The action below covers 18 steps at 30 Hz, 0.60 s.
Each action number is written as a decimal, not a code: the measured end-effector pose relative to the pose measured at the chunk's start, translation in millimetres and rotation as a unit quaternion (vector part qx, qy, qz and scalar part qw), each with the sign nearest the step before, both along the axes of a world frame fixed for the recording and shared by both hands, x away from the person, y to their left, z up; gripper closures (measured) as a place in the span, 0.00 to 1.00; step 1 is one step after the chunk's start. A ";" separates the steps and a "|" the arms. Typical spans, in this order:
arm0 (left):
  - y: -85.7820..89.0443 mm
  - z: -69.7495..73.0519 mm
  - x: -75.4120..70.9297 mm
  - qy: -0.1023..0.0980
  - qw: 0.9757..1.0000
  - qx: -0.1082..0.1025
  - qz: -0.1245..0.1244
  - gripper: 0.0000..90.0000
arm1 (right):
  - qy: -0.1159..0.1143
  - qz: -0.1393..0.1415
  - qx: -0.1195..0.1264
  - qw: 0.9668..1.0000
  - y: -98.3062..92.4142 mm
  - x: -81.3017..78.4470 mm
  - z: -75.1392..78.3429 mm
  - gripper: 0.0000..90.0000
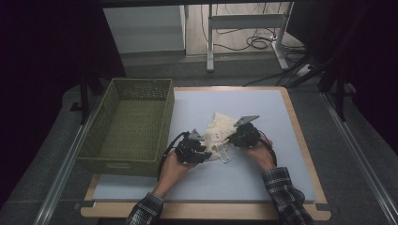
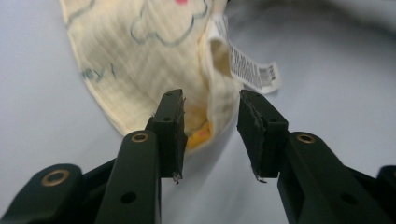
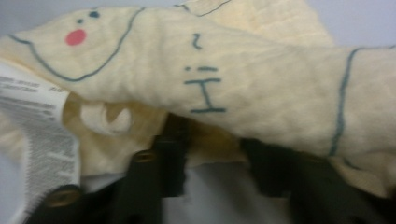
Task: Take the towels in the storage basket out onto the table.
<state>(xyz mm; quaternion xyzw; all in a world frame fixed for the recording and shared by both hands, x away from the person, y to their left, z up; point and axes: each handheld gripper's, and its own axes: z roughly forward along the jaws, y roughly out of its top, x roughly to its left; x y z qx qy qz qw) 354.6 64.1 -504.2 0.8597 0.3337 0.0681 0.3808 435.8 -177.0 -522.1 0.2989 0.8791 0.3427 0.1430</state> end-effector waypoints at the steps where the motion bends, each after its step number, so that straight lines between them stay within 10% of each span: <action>1: 0.0 1.8 0.7 -0.002 1.000 0.000 0.000 0.68 | 0.003 -0.002 0.001 1.000 0.1 -0.3 0.5 0.87; 18: -16.5 14.9 43.1 -0.029 0.998 0.013 0.048 0.67 | 0.009 0.009 0.000 1.000 -41.4 -50.4 28.7 0.99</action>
